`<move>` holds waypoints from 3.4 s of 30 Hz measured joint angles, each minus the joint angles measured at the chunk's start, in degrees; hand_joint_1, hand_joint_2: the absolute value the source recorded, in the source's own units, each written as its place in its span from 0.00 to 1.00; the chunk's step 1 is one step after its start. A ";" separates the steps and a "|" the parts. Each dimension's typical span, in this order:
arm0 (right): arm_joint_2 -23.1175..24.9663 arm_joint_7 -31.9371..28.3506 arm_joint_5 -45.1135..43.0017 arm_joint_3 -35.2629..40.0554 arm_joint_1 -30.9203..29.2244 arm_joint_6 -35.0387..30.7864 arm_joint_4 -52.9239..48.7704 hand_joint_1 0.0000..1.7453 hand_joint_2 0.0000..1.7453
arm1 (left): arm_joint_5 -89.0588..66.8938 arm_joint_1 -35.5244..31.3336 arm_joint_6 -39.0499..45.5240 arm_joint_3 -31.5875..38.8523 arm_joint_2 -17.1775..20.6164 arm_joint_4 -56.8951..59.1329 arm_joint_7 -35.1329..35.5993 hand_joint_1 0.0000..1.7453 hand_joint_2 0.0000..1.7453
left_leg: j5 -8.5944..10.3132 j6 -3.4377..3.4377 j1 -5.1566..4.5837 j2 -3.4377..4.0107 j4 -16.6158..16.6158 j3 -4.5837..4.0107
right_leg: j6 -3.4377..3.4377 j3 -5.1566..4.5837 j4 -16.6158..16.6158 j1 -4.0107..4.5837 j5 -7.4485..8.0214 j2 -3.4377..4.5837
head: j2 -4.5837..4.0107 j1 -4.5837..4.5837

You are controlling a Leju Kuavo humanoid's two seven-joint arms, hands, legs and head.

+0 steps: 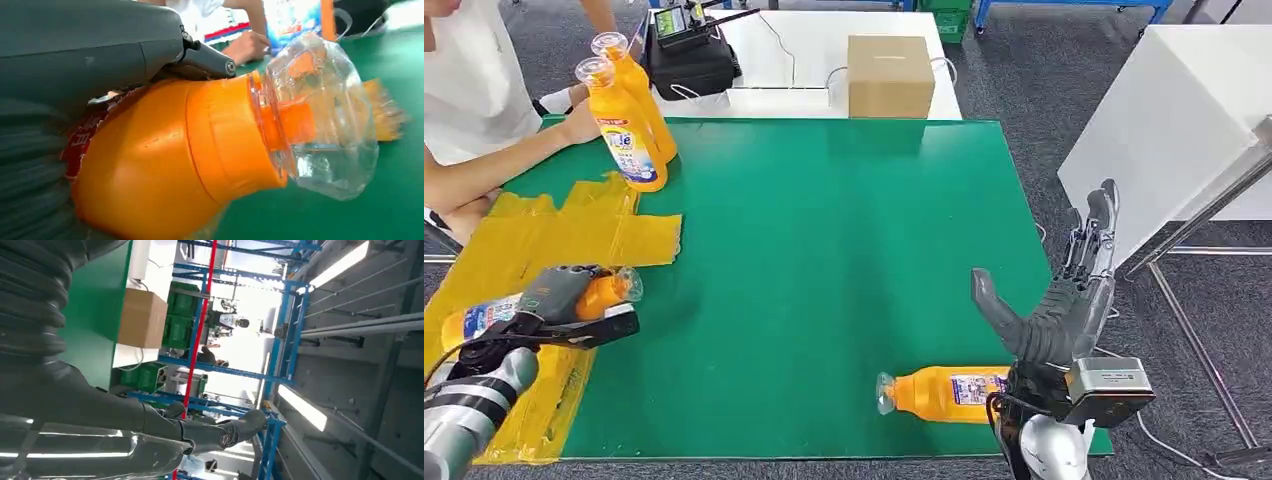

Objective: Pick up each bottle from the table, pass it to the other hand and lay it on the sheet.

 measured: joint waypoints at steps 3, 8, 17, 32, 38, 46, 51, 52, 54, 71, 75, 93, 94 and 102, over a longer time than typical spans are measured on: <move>-0.09 0.07 -0.20 0.04 -0.01 -0.33 0.02 0.00 1.00 | 3.27 1.79 2.42 1.48 -1.33 -0.70 -3.05 1.00 1.00 | -0.01 0.00 -0.01 -0.13 0.00 0.03 | -0.01 -0.09 -0.01 -0.02 -0.02 -0.09 | 0.00 0.00; -0.22 0.20 -0.55 0.17 -0.02 -0.37 0.07 0.00 1.00 | 7.14 3.72 2.92 3.17 -3.30 -2.56 -6.37 0.33 1.00 | -0.10 -0.10 -0.01 -0.28 -0.01 0.14 | -0.16 -0.35 -0.02 -0.02 -0.15 -0.21 | 0.00 -0.02; -0.37 1.14 0.37 1.57 -0.75 -0.39 1.05 0.00 1.00 | 10.05 6.18 1.53 4.26 -7.32 -5.73 -6.72 0.00 1.00 | -0.08 -0.10 0.01 -0.27 -0.01 0.21 | -0.15 -0.06 -0.01 0.00 -0.11 -0.38 | 0.00 0.04; -0.57 2.45 1.92 2.03 -1.38 0.22 2.60 0.00 1.00 | 9.54 6.91 1.13 4.08 -8.43 -5.73 -4.82 0.00 1.00 | -0.08 -0.10 0.02 -0.27 -0.01 0.19 | -0.16 0.21 -0.01 0.02 -0.12 -0.38 | 0.00 0.02; -0.66 2.64 2.62 2.03 -1.58 0.29 3.17 0.00 1.00 | 22.93 8.74 -5.88 5.66 -9.66 -8.84 -12.33 0.00 1.00 | -0.08 -0.10 0.02 -0.30 -0.01 0.21 | -0.17 -0.26 -0.02 0.00 -0.14 -0.39 | 0.00 0.04; -1.22 2.10 14.56 2.45 0.08 -3.15 1.90 0.00 1.00 | 57.50 17.78 -26.23 10.79 -16.15 -39.07 -15.34 0.00 1.00 | -0.10 -0.07 -0.08 -0.32 0.00 0.00 | -0.14 0.11 -0.03 -0.04 -0.12 -0.39 | 0.00 0.04; -1.90 2.82 17.50 3.28 0.76 -1.92 1.12 0.00 1.00 | 61.40 21.02 -30.44 13.91 -19.71 -53.07 -15.27 0.00 1.00 | -0.09 -0.08 -0.03 -0.24 0.00 0.03 | -0.12 0.12 -0.03 -0.02 -0.10 -0.38 | 0.00 0.02; -2.16 3.08 18.56 3.63 0.83 -1.59 1.07 0.00 1.00 | 62.53 21.72 -31.50 14.89 -20.91 -56.25 -15.29 0.00 1.00 | -0.09 -0.08 -0.02 -0.25 0.00 0.05 | -0.13 0.13 -0.03 -0.01 -0.10 -0.38 | 0.00 0.02; -2.68 3.97 20.04 4.17 1.11 -0.27 0.92 0.00 1.00 | 64.64 23.12 -34.03 16.36 -22.79 -61.08 -15.29 0.00 1.00 | -0.10 -0.09 -0.02 -0.28 0.00 0.11 | -0.15 0.15 -0.04 0.00 -0.13 -0.38 | 0.00 0.02; -27.35 28.44 36.80 10.67 13.28 6.40 -1.53 0.00 1.00 | 58.15 32.66 -28.92 14.97 -28.68 -64.30 -13.92 0.00 1.00 | -0.44 0.20 -0.26 -0.67 0.02 0.28 | 0.15 -0.01 -0.17 -0.21 -0.45 -0.62 | 0.00 -0.02; -37.45 34.36 33.26 12.74 18.39 1.94 -5.49 0.00 1.00 | 57.61 32.65 -27.59 12.85 -28.83 -61.72 -13.65 0.00 1.00 | -0.52 0.31 -0.37 -0.62 0.02 0.28 | 0.19 0.19 -0.17 -0.28 -0.46 -0.60 | 0.00 0.00; -50.71 39.78 28.46 16.68 23.23 -1.51 -10.97 0.00 1.00 | 57.74 31.73 -27.63 9.92 -29.20 -58.20 -12.95 0.00 1.00 | -0.58 0.35 -0.39 -0.50 0.02 0.40 | 0.21 0.04 -0.17 -0.33 -0.48 -0.57 | 0.00 -0.02; -51.74 40.15 27.98 16.83 23.47 -2.23 -10.97 0.00 1.00 | 57.72 31.41 -27.65 9.57 -29.20 -57.90 -12.89 0.00 1.00 | -0.58 0.35 -0.40 -0.48 0.02 0.41 | 0.22 0.04 -0.17 -0.34 -0.48 -0.56 | 0.00 -0.02; -53.09 42.75 29.38 17.81 22.54 -1.13 -8.06 0.00 1.00 | 57.72 30.08 -27.78 7.06 -29.22 -56.02 -12.12 0.00 1.00 | -0.58 0.36 -0.40 -0.39 0.02 0.44 | 0.22 0.09 -0.17 -0.32 -0.46 -0.55 | 0.00 0.00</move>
